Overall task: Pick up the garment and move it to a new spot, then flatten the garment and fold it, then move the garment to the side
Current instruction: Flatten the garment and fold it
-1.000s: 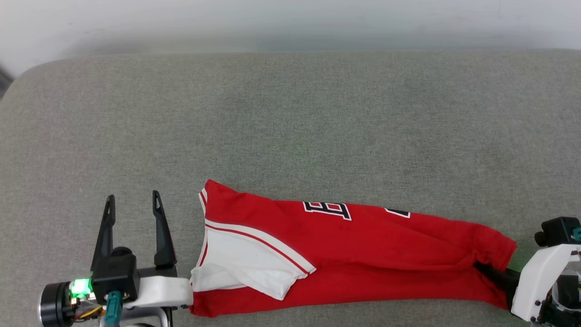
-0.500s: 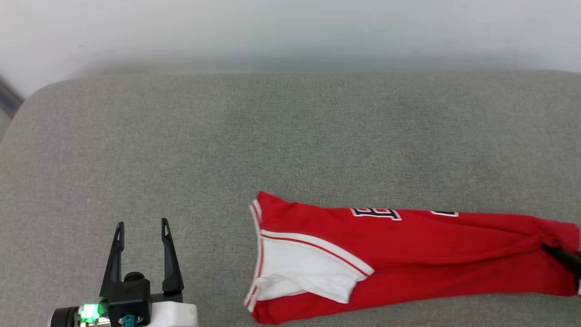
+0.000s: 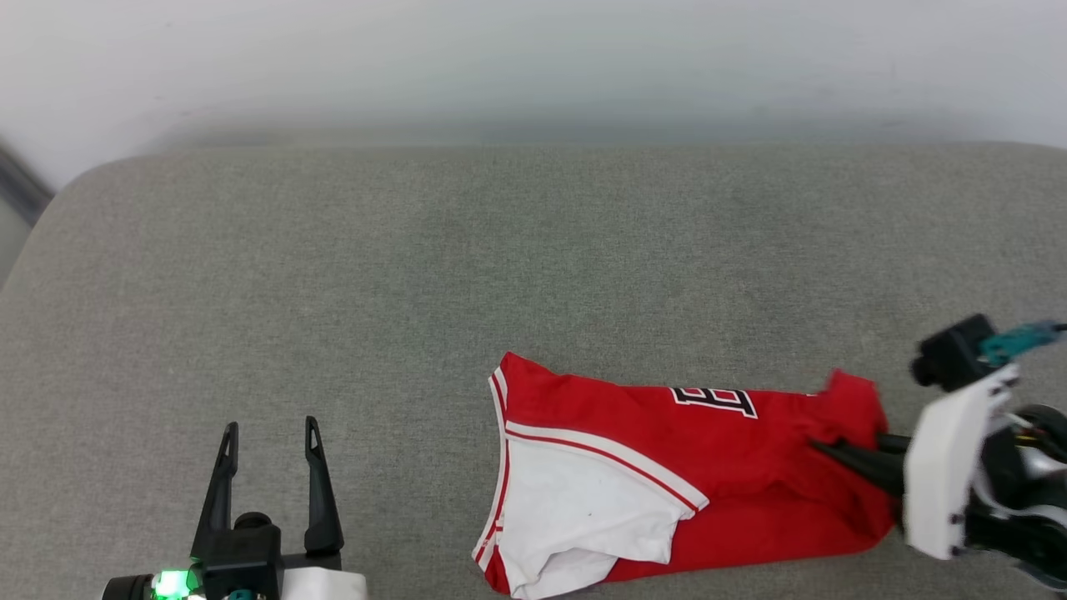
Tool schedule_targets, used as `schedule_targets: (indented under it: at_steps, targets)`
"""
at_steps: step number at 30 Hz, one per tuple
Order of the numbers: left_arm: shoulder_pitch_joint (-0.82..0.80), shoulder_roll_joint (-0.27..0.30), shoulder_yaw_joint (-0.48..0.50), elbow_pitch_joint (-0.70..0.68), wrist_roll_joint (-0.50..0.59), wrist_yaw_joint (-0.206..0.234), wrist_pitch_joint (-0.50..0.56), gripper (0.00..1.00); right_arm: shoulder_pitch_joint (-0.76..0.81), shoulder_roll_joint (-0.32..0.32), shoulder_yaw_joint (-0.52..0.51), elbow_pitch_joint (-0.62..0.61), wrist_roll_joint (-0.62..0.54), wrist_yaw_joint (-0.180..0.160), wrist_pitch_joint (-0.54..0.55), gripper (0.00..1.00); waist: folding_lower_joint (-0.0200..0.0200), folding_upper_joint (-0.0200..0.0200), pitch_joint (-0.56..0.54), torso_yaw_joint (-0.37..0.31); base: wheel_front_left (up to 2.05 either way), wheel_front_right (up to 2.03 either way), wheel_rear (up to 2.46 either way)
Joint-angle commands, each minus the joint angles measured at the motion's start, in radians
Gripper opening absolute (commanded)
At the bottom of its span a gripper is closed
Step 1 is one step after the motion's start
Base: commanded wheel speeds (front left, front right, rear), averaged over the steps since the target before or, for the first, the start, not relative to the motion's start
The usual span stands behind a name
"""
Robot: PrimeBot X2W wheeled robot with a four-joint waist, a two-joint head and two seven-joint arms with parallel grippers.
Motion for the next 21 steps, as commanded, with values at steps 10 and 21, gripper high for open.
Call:
schedule_targets:
  at_steps: [10, 21]
  targets:
    - [-0.053, -0.013, 0.007, 0.003, 0.009, -0.019, -0.002, 1.00, -0.234, 0.239, 0.216, 0.035, -0.158, 0.000, 0.098, 0.00, -0.0001, 0.0000, 0.061, 0.017, 0.00, 0.00, 0.00]
    - [-0.106, -0.030, 0.002, 0.019, 0.007, -0.044, -0.002, 1.00, -0.397, 0.443, 0.450, 0.304, -0.213, 0.000, 0.074, 0.00, -0.0001, 0.0000, 0.122, 0.042, 0.00, 0.00, 0.00]
